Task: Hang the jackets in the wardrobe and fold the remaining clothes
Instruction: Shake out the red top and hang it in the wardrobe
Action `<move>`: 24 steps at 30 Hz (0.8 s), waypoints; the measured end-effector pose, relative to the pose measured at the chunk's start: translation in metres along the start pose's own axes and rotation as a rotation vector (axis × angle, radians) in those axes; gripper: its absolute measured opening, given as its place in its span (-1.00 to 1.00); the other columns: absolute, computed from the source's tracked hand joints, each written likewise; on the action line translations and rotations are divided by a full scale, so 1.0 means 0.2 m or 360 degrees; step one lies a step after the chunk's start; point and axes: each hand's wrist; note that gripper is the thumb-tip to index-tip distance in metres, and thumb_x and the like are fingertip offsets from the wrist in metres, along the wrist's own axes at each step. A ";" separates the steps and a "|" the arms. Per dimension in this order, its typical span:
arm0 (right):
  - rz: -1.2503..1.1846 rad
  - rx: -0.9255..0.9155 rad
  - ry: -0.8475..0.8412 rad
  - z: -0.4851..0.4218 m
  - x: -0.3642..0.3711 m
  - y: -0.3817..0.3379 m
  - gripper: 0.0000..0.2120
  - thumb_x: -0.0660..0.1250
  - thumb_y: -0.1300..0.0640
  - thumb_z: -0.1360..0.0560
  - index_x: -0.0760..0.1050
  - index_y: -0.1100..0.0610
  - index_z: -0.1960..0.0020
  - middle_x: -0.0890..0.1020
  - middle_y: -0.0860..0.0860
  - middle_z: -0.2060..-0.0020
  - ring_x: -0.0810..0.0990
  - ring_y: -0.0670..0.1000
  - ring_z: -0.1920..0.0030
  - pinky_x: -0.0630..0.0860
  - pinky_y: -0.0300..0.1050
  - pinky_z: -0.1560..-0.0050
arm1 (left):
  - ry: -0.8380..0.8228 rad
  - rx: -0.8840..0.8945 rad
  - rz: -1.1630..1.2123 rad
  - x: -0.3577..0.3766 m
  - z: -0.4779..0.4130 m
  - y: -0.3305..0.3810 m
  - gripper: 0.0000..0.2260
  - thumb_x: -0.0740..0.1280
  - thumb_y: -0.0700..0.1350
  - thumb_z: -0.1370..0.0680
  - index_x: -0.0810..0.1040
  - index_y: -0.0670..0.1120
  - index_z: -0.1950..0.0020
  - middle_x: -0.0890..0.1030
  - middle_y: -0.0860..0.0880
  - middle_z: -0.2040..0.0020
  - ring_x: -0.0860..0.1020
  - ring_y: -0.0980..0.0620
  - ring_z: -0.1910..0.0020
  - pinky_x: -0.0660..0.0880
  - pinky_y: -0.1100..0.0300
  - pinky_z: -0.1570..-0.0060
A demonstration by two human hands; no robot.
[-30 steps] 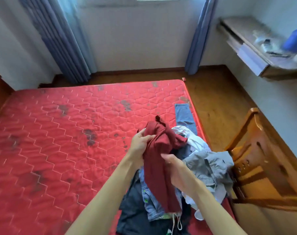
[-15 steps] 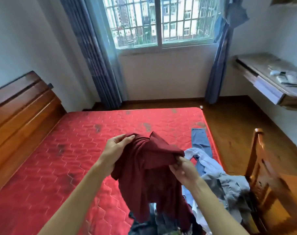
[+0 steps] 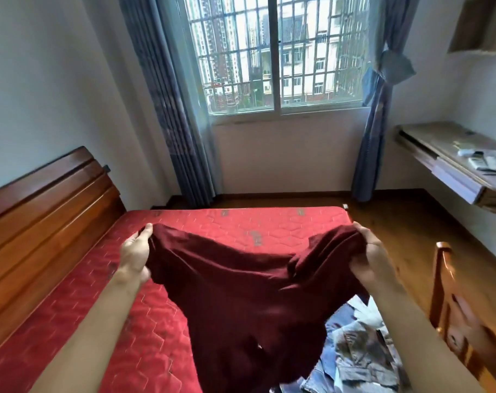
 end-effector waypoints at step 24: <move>0.0807 -0.0013 -0.0823 0.15 0.63 -0.01 -0.67 0.21 0.13 -0.64 0.40 0.18 -0.38 0.66 0.20 -0.13 0.67 0.13 -0.12 0.60 -0.05 -0.14 | -0.1170 0.1050 -0.0956 0.76 0.24 -0.13 -0.74 0.50 -0.02 -0.29 0.66 0.08 0.03 0.65 0.25 0.25 0.55 0.36 0.26 0.50 0.20 0.15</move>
Point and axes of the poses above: each hand's wrist, its own z-axis away from the middle knuckle, its own x-axis out of the palm, y = z × x
